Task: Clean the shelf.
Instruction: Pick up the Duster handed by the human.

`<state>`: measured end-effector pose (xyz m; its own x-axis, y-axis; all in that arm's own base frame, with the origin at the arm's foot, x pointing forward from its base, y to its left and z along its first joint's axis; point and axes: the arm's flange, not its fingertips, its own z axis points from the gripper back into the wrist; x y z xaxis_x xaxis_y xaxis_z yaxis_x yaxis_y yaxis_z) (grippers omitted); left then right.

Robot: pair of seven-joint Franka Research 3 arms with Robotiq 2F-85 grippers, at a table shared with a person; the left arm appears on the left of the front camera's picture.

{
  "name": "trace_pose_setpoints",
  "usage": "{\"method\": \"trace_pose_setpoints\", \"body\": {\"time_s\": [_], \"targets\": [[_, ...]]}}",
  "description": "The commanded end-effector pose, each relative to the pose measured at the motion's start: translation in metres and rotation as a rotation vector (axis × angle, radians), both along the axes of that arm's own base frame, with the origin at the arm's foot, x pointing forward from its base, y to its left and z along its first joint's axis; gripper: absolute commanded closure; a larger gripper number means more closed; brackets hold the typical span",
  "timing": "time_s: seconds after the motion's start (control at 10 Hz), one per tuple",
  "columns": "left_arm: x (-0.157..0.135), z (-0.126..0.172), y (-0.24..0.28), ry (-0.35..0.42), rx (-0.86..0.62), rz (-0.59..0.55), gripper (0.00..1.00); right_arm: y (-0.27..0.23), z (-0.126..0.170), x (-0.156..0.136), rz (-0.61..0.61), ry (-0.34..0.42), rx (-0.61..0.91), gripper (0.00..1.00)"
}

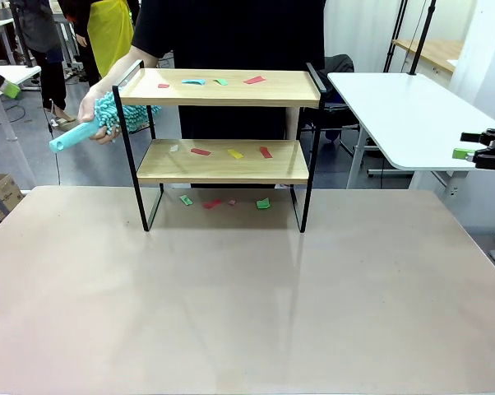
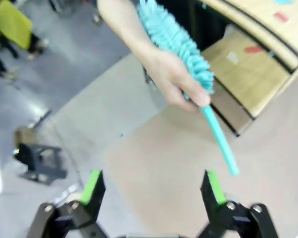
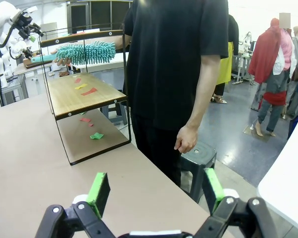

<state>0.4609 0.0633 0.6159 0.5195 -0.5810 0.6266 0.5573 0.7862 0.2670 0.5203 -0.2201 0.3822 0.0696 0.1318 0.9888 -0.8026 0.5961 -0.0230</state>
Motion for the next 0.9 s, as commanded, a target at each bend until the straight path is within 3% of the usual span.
{"method": "trace_pose_setpoints", "body": {"time_s": [0.0, 0.4, 0.8], "targets": [[-0.017, -0.012, -0.038, 0.118, 0.049, 0.098, 0.0, 0.003, 0.004, 0.001, -0.009, 0.016, -0.009, 0.0], [-0.034, -0.028, -0.077, 0.193, -0.003, 0.231, 0.0, 0.003, 0.004, 0.001, -0.009, 0.016, -0.009, 0.0], [-0.032, -0.041, -0.094, 0.205, -0.063, 0.202, 0.0, 0.003, 0.004, 0.001, -0.009, 0.016, -0.009, 0.0]]}}
